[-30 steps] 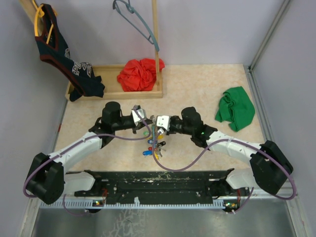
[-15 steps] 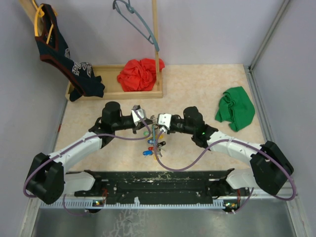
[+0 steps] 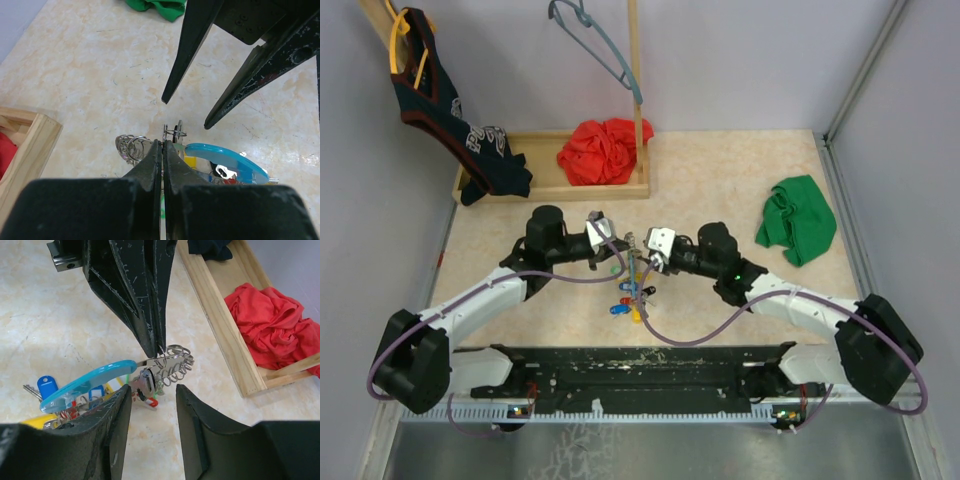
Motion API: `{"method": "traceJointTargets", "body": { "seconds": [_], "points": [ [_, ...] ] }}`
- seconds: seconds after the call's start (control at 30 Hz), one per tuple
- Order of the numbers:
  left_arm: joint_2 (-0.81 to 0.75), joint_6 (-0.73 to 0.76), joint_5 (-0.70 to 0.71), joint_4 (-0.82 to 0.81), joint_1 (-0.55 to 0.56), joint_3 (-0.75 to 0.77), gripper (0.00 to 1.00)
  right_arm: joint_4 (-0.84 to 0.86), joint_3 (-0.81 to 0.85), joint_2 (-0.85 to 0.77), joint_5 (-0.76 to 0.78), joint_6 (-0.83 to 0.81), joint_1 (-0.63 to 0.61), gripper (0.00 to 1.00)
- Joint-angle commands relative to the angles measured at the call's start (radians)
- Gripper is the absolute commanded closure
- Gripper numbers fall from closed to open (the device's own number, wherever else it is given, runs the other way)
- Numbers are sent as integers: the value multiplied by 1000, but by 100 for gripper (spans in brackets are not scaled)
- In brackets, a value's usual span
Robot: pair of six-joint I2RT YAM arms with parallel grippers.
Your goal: Put the keys on the keyring
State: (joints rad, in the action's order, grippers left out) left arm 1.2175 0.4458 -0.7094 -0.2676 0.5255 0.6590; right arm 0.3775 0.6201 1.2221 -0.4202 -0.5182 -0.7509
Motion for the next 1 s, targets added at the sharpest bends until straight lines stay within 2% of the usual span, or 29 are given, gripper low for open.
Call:
{"method": "traceJointTargets", "body": {
  "seconds": [0.0,0.13,0.57,0.87,0.97],
  "points": [
    [2,-22,-5,-70,-4,24,100,136,-5,24,19,59,-15,59],
    [1,-29,-10,-80,-4,21,100,214,-17,54,36,69,-20,57],
    [-12,-35,-50,-120,-4,0,100,249,15,153,10,62,-19,57],
    [-12,-51,-68,-171,-5,-23,100,230,19,130,-26,49,-9,70],
    [-7,-61,-79,-189,-6,-30,100,211,26,116,-37,44,-6,81]
  ]
}}
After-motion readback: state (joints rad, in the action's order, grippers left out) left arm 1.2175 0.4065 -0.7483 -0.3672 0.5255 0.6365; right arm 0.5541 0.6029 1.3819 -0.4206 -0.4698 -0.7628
